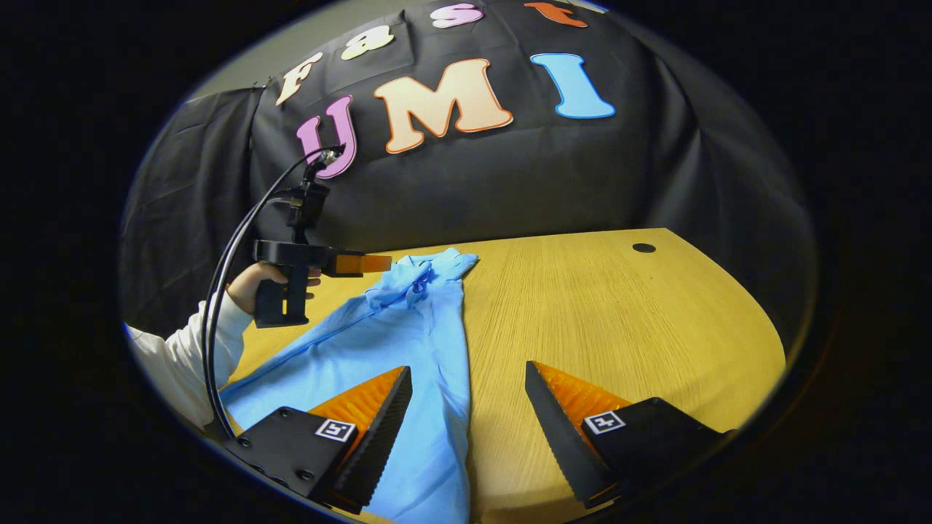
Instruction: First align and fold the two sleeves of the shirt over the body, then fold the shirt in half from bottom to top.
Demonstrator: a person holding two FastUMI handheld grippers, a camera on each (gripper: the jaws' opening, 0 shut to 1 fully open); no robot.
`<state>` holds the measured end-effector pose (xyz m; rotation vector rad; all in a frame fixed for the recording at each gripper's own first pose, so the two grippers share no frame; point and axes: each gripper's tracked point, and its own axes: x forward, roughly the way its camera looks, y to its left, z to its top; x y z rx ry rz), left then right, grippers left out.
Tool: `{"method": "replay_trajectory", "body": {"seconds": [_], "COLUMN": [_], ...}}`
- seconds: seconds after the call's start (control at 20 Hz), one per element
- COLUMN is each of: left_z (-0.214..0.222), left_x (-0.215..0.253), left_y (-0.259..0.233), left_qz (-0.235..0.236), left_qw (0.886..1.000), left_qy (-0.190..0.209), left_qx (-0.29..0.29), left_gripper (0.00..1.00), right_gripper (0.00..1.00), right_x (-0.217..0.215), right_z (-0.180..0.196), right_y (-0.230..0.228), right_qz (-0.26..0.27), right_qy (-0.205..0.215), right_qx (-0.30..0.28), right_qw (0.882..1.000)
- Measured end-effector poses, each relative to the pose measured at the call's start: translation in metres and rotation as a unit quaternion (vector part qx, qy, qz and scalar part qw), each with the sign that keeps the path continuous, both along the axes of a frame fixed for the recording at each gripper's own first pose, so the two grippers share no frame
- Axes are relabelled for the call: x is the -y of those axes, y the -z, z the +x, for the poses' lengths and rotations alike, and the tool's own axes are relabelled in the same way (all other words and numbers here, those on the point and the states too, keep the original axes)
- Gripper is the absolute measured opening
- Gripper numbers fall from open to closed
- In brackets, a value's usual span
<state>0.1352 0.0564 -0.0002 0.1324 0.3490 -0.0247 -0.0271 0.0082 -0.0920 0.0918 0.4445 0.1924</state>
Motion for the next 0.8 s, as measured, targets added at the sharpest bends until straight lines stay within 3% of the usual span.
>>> {"method": "replay_trajectory", "body": {"seconds": [0.15,0.35,0.45,0.5,0.8], "left_z": [-0.059,-0.152,-0.199,-0.220,-0.319], "left_x": [-0.027,-0.043,-0.045,-0.046,-0.057], "left_y": [-0.004,0.009,0.023,0.032,0.082], "left_qz": [0.008,0.006,0.006,0.009,-0.001], "left_qw": [0.999,0.999,0.999,0.999,0.996], "left_qy": [-0.032,-0.052,-0.051,-0.053,-0.084], "left_qx": [0.009,0.007,0.001,-0.004,-0.024], "left_gripper": [0.96,0.96,0.96,0.96,0.96], "right_gripper": [0.94,0.98,0.94,0.98,0.98], "right_x": [-0.008,-0.010,-0.017,-0.018,-0.015], "right_z": [-0.020,-0.047,-0.062,-0.069,-0.102], "right_y": [0.005,0.018,0.024,0.025,0.036], "right_qz": [-0.005,-0.015,-0.014,-0.020,-0.038], "right_qy": [-0.015,-0.023,-0.034,-0.037,-0.037], "right_qx": [-0.006,-0.020,-0.028,-0.029,-0.034], "right_qw": [1.000,0.999,0.999,0.999,0.998]}}
